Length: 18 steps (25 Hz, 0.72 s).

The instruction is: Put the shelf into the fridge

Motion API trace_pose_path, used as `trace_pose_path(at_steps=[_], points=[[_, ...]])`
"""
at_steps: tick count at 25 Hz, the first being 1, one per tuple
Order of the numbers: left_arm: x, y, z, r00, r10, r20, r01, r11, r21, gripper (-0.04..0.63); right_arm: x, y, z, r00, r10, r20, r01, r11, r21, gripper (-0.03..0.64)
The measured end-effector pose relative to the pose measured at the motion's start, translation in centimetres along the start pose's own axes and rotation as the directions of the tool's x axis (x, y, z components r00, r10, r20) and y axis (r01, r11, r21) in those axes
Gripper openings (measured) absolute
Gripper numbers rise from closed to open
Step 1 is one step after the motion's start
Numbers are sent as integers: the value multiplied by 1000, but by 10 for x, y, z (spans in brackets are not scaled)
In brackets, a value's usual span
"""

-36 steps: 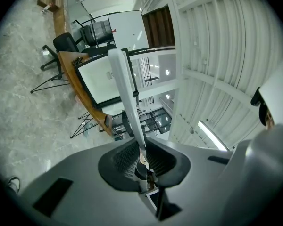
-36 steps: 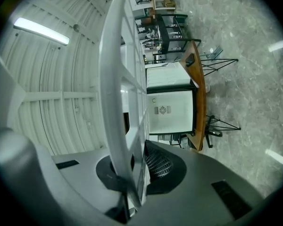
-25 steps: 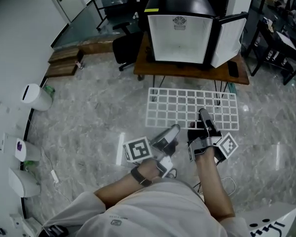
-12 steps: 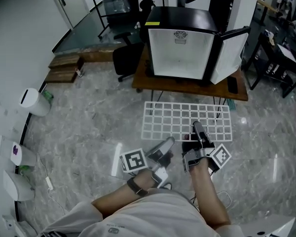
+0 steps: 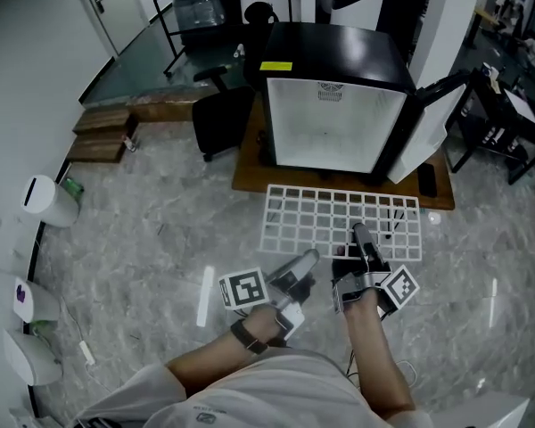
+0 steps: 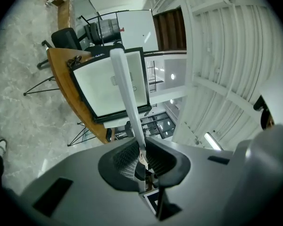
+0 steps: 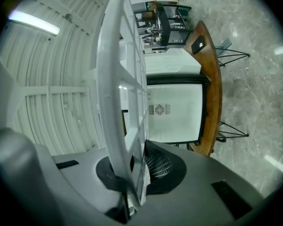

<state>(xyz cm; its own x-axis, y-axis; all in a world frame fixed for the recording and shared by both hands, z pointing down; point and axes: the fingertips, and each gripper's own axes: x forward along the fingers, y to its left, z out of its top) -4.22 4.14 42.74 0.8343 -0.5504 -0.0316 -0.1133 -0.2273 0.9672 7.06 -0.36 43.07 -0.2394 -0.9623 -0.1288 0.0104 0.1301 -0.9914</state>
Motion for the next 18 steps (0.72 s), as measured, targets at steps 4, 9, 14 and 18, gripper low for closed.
trace_pose_path(at_steps=[4,9,14,18], points=[[24,13,41,999,-5,-43,5,1000,6,44,43,-10,9,999,-7,33,7,1000,-3,46],[43,29,77,997,-16,-77,16,1000,-2,44,80,-20,15,998,-14,64,14,1000,-13,46],[62,44,94,995,-21,-99,20,1000,-15,44,102,-32,26,997,-23,78,25,999,-20,46],[72,56,103,995,-15,-101,13,1000,-24,44,117,-42,32,997,-36,75,37,999,-24,46]])
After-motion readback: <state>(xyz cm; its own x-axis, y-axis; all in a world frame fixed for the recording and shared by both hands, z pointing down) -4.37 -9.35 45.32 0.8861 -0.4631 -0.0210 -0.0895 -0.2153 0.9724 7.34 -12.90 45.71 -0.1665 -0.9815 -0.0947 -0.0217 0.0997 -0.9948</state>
